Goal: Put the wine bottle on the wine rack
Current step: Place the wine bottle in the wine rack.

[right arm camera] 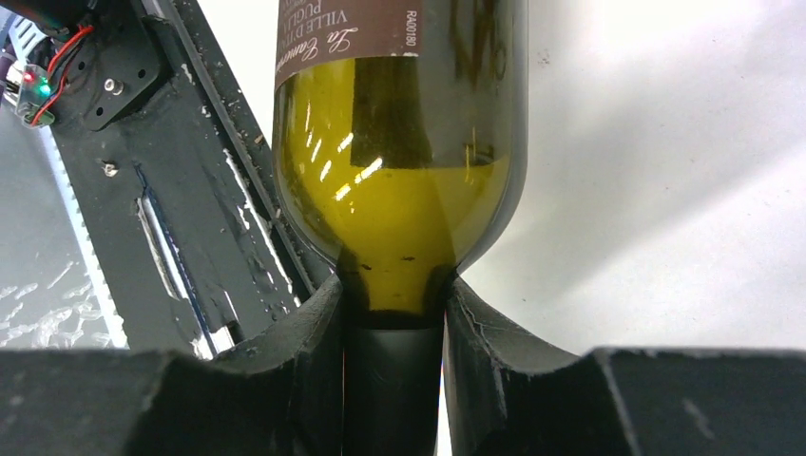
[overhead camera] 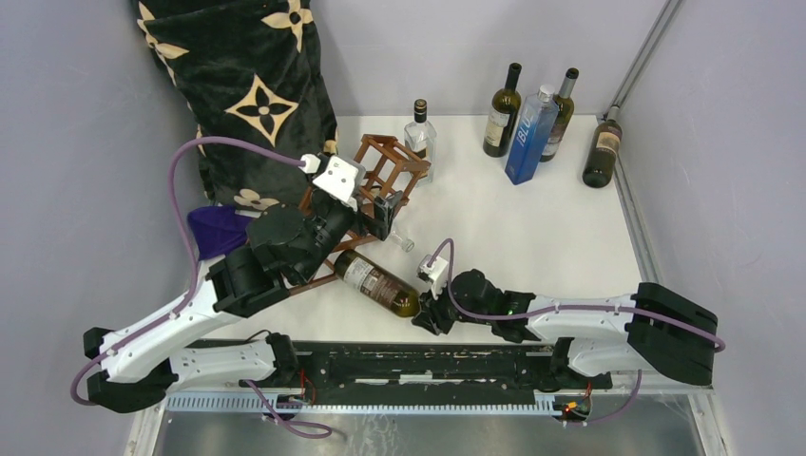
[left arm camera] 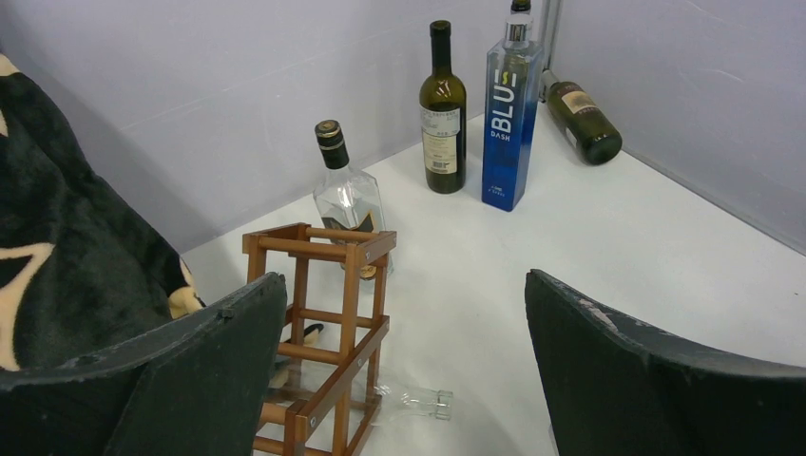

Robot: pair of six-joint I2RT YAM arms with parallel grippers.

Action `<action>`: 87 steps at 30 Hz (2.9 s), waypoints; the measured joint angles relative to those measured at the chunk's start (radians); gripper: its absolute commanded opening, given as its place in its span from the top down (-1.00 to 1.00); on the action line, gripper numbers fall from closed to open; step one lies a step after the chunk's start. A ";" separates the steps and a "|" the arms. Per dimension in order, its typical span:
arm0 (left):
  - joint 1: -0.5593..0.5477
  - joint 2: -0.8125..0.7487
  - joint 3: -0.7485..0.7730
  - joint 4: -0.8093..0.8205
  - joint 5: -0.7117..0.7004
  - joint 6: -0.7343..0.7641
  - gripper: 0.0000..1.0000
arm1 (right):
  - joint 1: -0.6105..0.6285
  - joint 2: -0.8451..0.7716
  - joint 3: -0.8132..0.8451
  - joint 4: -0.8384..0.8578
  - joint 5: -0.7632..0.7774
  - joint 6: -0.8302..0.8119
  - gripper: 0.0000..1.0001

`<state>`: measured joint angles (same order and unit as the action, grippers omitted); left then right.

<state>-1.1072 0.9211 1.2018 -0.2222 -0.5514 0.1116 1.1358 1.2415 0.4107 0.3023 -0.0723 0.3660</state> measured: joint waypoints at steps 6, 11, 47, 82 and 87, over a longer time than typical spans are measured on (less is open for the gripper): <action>0.000 -0.029 -0.027 0.000 -0.001 0.002 -1.00 | 0.020 0.030 0.007 0.034 0.011 0.032 1.00; 0.000 -0.053 -0.047 0.000 -0.001 0.001 -1.00 | 0.041 0.058 0.024 0.053 0.025 0.058 1.00; 0.000 -0.063 -0.053 -0.087 0.000 0.050 -1.00 | 0.071 0.394 0.285 0.189 0.106 0.266 1.00; 0.000 -0.058 -0.001 -0.147 -0.002 0.050 -1.00 | 0.039 0.612 0.549 0.145 0.134 0.354 -0.27; 0.000 -0.060 -0.001 -0.146 -0.001 0.048 -1.00 | 0.025 0.613 0.574 0.188 0.137 0.307 -0.58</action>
<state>-1.1072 0.8612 1.2011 -0.3679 -0.5526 0.1600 1.1606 1.8549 0.9848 0.4904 0.0643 0.6735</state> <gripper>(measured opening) 0.996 0.729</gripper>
